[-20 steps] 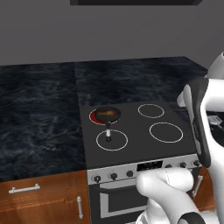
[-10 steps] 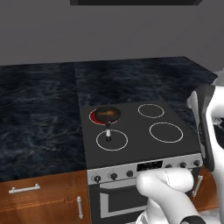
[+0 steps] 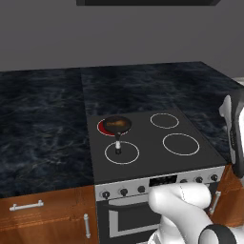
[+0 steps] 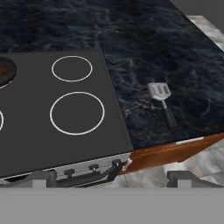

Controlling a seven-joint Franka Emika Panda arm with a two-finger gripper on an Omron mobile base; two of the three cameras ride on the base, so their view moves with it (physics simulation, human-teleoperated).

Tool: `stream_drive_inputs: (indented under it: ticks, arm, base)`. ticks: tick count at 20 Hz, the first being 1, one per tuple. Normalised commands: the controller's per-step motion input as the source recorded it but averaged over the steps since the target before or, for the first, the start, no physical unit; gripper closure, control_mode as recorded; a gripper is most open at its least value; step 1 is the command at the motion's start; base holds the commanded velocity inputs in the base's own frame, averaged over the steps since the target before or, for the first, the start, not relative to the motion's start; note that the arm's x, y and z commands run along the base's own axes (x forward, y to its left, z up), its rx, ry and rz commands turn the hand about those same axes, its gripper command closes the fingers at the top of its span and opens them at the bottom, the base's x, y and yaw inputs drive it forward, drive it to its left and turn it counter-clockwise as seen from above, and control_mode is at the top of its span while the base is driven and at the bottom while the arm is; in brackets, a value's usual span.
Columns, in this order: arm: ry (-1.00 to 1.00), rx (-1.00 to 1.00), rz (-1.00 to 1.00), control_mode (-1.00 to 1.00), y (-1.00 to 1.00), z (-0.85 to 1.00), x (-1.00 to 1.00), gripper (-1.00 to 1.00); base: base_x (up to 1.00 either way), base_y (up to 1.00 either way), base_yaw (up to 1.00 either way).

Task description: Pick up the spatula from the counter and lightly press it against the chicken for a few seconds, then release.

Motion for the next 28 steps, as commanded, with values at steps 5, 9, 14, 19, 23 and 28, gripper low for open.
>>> stream_drive_inputs:
  ticks: [5,9,14,19,23,28]
  arm:
    - [0.0,0.0,0.0,-1.0,-0.42,0.03,0.01,-1.0]
    - [0.0,0.0,0.0,-1.0,-0.35,0.0,0.04,-1.0]
    - [0.03,0.0,0.0,-1.0,-0.37,-0.05,0.19,-1.0]
    - [0.04,0.0,0.0,-1.0,-0.36,-0.01,0.17,-1.0]
    - [0.08,0.0,0.0,-1.0,-0.41,-0.01,0.05,-1.0]
    - [0.14,0.0,0.0,-1.0,-0.33,-0.2,0.0,-1.0]
  base:
    - [0.0,0.0,0.0]
    - [0.0,0.0,0.0]
    - [0.0,0.0,0.0]
    - [0.0,0.0,0.0]
    - [0.0,0.0,0.0]
    - [0.0,0.0,0.0]
